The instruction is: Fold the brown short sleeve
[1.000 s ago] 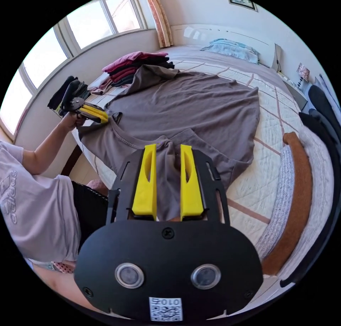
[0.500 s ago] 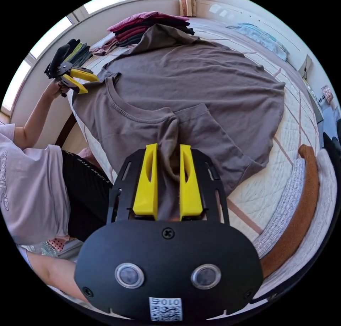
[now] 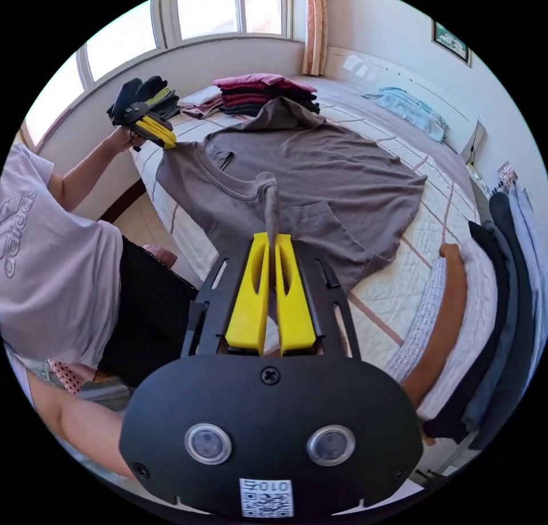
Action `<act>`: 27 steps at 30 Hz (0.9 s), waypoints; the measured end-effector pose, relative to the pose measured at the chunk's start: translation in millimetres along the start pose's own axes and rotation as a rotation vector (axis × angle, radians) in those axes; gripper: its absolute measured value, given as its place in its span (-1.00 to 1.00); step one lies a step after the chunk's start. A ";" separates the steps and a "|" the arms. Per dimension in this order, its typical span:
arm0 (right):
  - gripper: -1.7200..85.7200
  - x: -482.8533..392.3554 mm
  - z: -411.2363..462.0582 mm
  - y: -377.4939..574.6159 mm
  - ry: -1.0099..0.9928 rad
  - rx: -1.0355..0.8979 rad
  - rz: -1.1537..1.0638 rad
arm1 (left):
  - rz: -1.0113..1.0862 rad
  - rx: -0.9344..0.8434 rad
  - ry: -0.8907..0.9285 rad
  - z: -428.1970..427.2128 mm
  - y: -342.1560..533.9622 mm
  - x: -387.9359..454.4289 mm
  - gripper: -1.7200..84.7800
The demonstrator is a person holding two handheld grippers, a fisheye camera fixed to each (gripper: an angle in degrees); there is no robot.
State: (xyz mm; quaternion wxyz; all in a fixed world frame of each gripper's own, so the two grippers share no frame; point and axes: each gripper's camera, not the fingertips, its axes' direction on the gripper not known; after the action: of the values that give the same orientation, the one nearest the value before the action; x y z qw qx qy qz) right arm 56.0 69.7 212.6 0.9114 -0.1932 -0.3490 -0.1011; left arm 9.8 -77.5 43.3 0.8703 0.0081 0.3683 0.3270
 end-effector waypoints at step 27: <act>-0.89 -187.2 -84.9 112.4 -0.007 0.018 -0.056 | 0.423 0.012 0.091 -118.4 53.3 218.2 -0.96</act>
State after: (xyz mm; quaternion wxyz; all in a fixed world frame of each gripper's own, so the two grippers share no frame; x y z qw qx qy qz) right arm 4.8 144.7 -3.3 0.9086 -0.1753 -0.3585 -0.1228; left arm 15.6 63.1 -168.1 0.7646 0.0757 0.3991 0.5003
